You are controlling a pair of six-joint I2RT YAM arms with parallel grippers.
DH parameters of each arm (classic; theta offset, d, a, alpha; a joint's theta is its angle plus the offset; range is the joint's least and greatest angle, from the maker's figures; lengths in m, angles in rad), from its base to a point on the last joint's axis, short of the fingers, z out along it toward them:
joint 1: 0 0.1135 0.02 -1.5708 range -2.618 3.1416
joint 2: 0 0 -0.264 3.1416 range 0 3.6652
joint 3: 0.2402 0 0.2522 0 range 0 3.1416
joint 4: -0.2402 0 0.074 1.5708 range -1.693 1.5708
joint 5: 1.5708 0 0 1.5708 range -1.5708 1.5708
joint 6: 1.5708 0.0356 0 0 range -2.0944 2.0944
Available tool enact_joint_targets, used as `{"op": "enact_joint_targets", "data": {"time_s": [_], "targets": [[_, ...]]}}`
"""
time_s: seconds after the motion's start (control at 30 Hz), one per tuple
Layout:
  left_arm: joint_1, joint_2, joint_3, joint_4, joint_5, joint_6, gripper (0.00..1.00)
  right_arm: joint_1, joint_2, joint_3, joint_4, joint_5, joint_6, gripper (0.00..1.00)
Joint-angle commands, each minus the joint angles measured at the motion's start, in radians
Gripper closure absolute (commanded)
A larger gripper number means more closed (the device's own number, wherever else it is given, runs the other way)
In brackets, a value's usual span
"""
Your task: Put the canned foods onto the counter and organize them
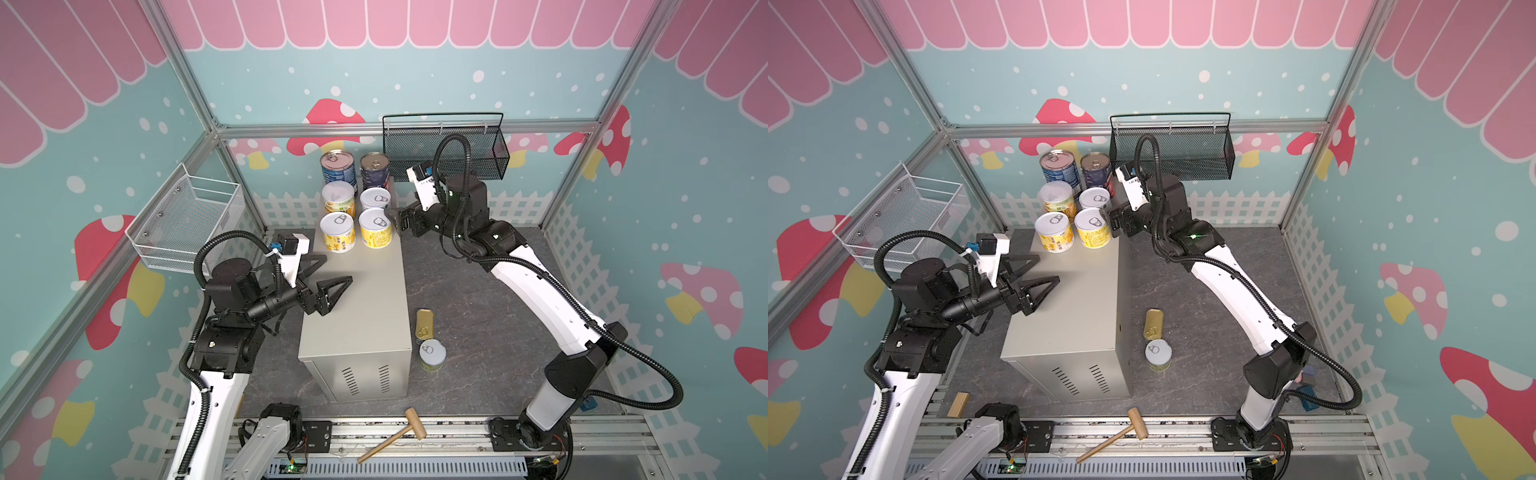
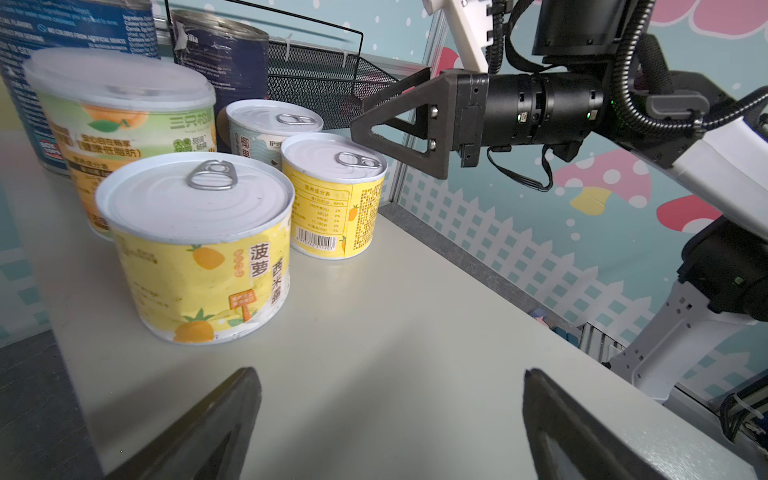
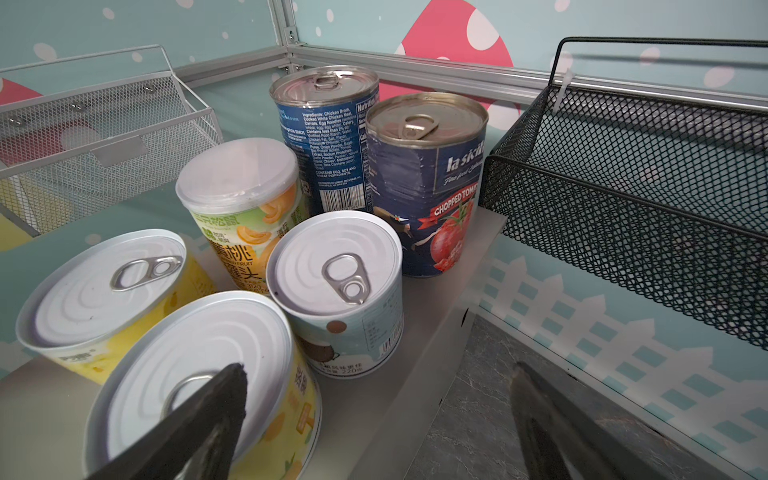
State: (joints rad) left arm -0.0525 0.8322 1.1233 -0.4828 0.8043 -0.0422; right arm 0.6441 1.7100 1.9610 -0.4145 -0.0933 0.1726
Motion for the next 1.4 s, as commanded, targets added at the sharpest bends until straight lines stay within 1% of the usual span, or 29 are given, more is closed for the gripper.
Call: {"op": "enact_joint_targets", "data": {"time_s": [0.0,1.37], "targets": [[0.008,-0.007,-0.010,0.018,0.010,0.001,0.01,0.006,-0.001,0.013,-0.079,0.014,-0.028,0.00],[0.012,-0.007,-0.014,0.025,0.010,-0.006,0.01,0.006,-0.021,0.003,-0.095,0.020,-0.034,0.00]]}}
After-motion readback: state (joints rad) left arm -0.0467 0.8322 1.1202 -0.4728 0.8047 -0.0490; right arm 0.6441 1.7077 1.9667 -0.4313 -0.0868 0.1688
